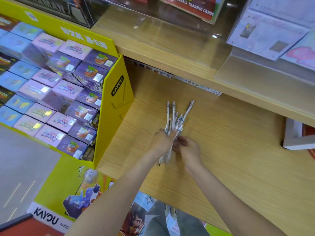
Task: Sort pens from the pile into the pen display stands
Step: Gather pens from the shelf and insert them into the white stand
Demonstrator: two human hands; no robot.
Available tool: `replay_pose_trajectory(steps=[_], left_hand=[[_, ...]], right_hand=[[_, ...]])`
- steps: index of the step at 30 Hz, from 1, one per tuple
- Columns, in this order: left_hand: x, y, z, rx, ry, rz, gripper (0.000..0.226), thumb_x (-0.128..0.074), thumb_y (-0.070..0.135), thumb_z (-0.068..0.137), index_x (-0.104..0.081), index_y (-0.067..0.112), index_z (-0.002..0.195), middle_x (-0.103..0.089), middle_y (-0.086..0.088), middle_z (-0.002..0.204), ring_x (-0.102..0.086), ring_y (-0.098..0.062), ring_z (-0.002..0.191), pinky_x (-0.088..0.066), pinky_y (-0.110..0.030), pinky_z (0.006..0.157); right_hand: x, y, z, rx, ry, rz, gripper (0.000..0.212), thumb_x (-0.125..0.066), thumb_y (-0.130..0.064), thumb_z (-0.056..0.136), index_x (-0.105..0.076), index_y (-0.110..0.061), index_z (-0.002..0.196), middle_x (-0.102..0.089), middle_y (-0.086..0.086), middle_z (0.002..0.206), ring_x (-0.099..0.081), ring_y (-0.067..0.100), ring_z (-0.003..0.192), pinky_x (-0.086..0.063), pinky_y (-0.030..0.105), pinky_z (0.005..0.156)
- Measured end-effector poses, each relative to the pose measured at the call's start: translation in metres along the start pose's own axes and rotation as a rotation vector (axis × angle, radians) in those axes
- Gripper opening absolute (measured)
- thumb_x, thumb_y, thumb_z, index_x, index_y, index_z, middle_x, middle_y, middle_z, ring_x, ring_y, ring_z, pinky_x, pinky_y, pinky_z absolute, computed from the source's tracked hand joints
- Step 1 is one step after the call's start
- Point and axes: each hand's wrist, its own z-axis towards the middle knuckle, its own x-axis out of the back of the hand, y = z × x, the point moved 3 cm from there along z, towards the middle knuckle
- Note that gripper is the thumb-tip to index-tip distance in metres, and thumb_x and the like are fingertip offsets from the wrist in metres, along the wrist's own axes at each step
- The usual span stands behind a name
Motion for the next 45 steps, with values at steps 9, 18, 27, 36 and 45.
replay_pose_trajectory(steps=[9, 18, 27, 36, 45], left_hand=[[0.003, -0.009, -0.001, 0.073, -0.092, -0.125, 0.045, -0.081, 0.026, 0.069, -0.049, 0.01, 0.098, -0.062, -0.002, 0.086, -0.065, -0.026, 0.09, -0.054, -0.034, 0.076], [0.029, -0.015, -0.002, 0.134, -0.098, -0.086, 0.079, -0.065, 0.005, 0.068, -0.025, 0.007, 0.137, -0.058, -0.009, 0.07, -0.052, -0.018, 0.057, -0.045, -0.028, 0.055], [0.027, -0.026, 0.001, 0.082, 0.079, -0.215, 0.019, -0.066, 0.007, 0.081, -0.048, 0.01, 0.086, -0.059, -0.006, 0.057, -0.049, -0.014, 0.044, -0.041, -0.026, 0.051], [0.016, -0.016, 0.006, 0.038, 0.043, -0.351, 0.011, -0.072, 0.009, 0.068, -0.066, 0.01, 0.077, -0.066, -0.008, 0.069, -0.063, -0.025, 0.07, -0.054, -0.039, 0.071], [0.018, -0.007, -0.022, 0.165, -0.01, -0.366, 0.015, -0.062, 0.001, 0.077, -0.052, 0.011, 0.07, -0.046, -0.004, 0.053, -0.042, -0.011, 0.038, -0.032, -0.017, 0.04]], right_hand=[[0.001, -0.002, -0.016, 0.031, -0.245, -0.07, 0.036, -0.045, 0.014, 0.087, -0.069, -0.012, 0.085, -0.072, 0.009, 0.089, -0.068, 0.016, 0.082, -0.053, 0.02, 0.075], [0.002, -0.061, 0.052, 0.427, -0.054, -0.866, 0.053, -0.04, -0.02, 0.1, -0.022, -0.027, 0.149, -0.028, 0.009, 0.142, -0.024, 0.025, 0.131, -0.019, 0.032, 0.109], [0.007, -0.04, 0.062, 0.601, -0.221, -0.848, 0.036, -0.058, 0.009, 0.084, -0.061, -0.002, 0.118, -0.049, 0.01, 0.126, -0.052, 0.031, 0.111, -0.041, 0.034, 0.1], [-0.011, -0.021, 0.023, 0.374, -0.437, -0.382, 0.045, -0.043, 0.018, 0.085, -0.044, -0.015, 0.116, -0.057, 0.003, 0.111, -0.057, 0.01, 0.106, -0.043, 0.014, 0.092], [0.025, -0.025, 0.011, 0.429, -0.56, -0.701, 0.046, -0.061, 0.001, 0.086, -0.045, -0.023, 0.122, -0.044, -0.003, 0.13, -0.038, 0.01, 0.125, -0.031, 0.024, 0.103]])
